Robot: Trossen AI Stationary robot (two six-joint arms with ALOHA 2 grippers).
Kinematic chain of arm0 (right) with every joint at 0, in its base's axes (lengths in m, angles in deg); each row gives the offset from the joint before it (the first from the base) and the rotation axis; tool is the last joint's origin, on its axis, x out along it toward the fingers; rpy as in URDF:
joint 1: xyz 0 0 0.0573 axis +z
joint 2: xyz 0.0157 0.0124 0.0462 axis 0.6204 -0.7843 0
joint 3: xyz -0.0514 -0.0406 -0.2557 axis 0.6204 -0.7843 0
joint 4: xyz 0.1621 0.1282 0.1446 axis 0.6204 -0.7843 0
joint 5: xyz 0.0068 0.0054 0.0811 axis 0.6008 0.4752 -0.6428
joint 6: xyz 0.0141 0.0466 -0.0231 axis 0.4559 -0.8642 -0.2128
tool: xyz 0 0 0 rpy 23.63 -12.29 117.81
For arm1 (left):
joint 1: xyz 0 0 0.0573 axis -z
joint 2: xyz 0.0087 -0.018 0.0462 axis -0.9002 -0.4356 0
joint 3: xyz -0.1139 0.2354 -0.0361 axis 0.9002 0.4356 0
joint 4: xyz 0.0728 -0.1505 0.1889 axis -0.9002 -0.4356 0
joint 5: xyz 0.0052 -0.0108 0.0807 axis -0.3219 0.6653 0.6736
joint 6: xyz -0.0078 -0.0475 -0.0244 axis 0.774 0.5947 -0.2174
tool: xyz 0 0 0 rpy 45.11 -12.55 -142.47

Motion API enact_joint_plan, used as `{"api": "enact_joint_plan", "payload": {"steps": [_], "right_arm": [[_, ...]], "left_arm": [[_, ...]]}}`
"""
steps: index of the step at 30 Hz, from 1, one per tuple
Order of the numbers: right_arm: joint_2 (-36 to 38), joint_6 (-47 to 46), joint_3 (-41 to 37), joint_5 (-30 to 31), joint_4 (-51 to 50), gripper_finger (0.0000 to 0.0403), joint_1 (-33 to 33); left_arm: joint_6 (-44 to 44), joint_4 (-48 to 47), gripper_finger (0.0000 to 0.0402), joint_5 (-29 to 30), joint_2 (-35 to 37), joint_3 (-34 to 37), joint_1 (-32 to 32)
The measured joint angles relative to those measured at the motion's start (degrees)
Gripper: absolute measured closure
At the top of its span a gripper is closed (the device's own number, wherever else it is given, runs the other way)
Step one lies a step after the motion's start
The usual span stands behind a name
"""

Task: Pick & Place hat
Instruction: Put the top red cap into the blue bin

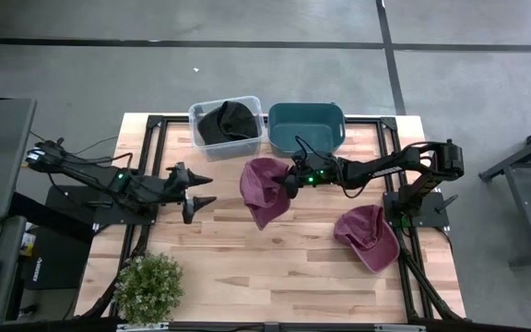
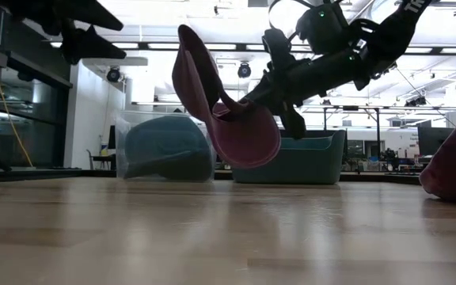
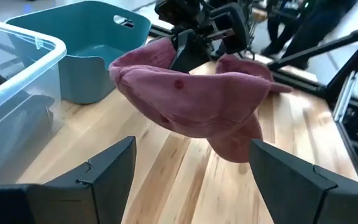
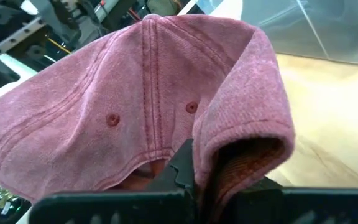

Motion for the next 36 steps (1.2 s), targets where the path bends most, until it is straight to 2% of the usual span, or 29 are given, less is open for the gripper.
{"api": "enact_joint_plan", "payload": {"steps": [4, 12, 27, 33, 36], "right_arm": [[0.0, 0.0, 0.0, -0.5, 0.0, 0.0393, 0.0], [4.1, 2.1, 0.0, -1.1, -2.3, 0.0393, -0.2], [21.3, 10.4, 0.1, 1.9, -18.6, 0.0393, -6.0], [24.7, 14.4, 0.2, 1.8, -20.5, 0.0393, -10.0], [24.8, 17.1, 3.1, 2.3, -26.9, 0.0393, -11.5]], "left_arm": [[0.0, 3.7, 0.0110, -0.1, 3.2, 3.8, 0.0], [2.9, 4.0, 0.0110, -0.2, 8.3, 8.4, 0.0], [4.8, 6.5, 0.0110, 0.4, 14.9, 14.6, 0.0], [6.5, 6.8, 0.0110, 0.4, 15.4, 16.6, 0.0], [7.4, 6.9, 0.0110, 0.4, 15.4, 17.4, 0.0]]}}
